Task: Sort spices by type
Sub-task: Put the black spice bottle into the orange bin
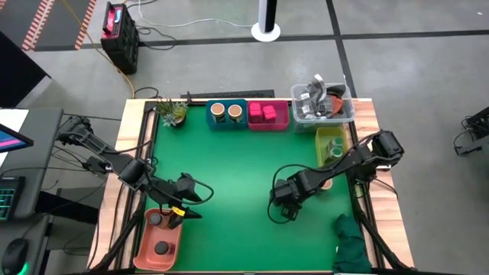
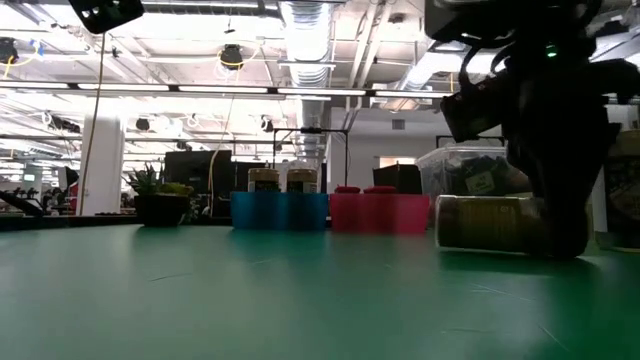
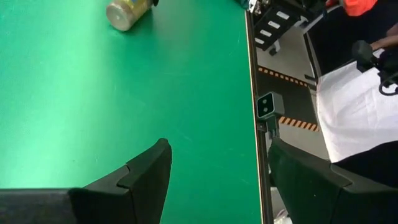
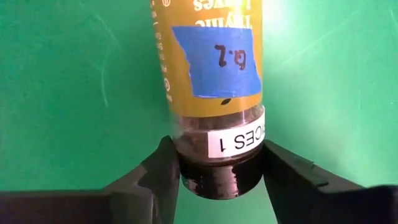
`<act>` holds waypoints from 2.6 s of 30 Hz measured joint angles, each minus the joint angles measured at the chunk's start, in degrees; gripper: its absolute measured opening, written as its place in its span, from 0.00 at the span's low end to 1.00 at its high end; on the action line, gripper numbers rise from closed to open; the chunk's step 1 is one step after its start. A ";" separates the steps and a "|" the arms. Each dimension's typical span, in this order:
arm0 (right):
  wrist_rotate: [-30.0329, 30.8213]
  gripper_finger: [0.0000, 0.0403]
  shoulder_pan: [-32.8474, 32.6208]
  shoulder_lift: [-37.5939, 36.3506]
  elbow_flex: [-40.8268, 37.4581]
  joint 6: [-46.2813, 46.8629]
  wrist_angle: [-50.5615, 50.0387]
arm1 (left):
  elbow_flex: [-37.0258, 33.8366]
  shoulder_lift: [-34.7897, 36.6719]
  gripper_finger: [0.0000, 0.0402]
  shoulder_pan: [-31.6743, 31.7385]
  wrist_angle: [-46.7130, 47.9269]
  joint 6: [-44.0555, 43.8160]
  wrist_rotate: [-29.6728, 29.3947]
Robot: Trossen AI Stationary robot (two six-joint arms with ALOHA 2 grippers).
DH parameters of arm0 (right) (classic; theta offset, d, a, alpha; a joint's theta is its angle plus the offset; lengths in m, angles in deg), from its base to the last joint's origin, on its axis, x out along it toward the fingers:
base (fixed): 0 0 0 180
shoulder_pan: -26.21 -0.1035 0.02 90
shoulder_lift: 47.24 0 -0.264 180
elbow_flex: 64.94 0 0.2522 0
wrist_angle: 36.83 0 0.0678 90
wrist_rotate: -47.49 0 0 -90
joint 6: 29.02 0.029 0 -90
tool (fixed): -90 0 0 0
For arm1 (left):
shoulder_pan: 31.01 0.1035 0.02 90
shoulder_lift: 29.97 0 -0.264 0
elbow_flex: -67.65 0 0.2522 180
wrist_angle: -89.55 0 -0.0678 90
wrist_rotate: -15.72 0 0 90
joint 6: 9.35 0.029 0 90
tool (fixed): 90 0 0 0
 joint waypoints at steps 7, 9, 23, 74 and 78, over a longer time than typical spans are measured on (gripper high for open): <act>-3.97 0.53 1.34 0.04 6.06 0.63 -0.21 | 0.53 0.00 0.64 -0.02 -1.19 6.33 -4.71; -7.80 0.53 2.43 0.04 8.64 3.03 0.92 | 0.89 0.00 0.64 -0.02 -1.78 11.08 -7.42; -22.01 0.56 9.51 0.00 19.23 27.38 23.28 | 1.22 -1.47 0.64 -0.01 -7.48 51.91 -18.05; -27.24 0.57 12.16 0.07 19.10 48.46 45.96 | 6.10 -13.73 0.51 -0.78 -16.28 86.24 -35.05; -27.28 0.57 12.19 0.07 19.10 48.56 46.21 | 6.12 -13.70 0.56 -0.14 -16.30 84.52 -34.90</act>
